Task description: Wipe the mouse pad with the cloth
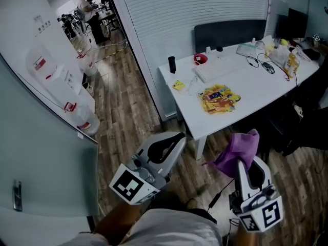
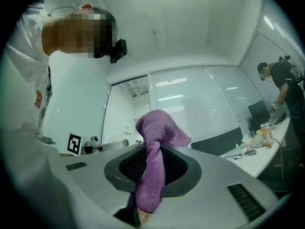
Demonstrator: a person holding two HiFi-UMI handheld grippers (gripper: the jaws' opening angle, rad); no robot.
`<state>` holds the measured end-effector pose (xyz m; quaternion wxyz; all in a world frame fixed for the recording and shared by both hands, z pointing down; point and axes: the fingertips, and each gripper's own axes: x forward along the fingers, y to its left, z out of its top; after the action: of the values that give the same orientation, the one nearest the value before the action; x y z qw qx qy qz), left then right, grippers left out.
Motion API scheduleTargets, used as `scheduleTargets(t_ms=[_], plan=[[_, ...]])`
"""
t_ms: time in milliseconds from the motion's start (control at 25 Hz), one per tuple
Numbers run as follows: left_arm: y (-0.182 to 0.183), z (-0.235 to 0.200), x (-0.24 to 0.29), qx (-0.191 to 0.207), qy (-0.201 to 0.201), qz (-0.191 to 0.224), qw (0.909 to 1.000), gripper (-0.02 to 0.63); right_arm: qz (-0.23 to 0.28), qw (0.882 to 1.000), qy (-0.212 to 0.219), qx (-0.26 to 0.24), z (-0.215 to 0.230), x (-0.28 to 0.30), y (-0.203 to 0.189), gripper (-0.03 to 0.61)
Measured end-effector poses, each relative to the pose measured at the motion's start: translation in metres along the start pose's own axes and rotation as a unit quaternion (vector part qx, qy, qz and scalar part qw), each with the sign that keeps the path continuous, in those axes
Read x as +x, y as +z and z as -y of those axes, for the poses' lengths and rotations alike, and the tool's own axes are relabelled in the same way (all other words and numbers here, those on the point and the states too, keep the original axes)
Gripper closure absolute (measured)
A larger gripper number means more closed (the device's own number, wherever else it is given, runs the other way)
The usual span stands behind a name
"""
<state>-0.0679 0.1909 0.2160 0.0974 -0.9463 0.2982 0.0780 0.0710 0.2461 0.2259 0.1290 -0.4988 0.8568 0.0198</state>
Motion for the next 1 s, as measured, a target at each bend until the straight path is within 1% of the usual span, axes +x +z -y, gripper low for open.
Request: scheduleTargets(t_ms=[240,520,720,1000], plan=[[-0.002,0.007,0.015,0.005,0.003,-0.007,1.0,0.598,-0.002,1.0,0.002,0.0,0.02,-0.003,0.001,0.514],[-0.01,-0.004,0.034,0.005,0.008,-0.009,0.9999,0.598,-0.008,1.0,0.005,-0.003,0.038,0.008,0.0,0.514],[-0.024,-0.021,0.05,0.0,0.009,-0.013,0.9999,0.598,-0.014,1.0,0.002,-0.008,0.056,0.025,-0.004,0.514],[-0.046,-0.062,0.077,0.001,0.012,-0.019,0.9997,0.598,-0.031,0.999,0.001,-0.014,0.083,0.067,-0.017,0.514]])
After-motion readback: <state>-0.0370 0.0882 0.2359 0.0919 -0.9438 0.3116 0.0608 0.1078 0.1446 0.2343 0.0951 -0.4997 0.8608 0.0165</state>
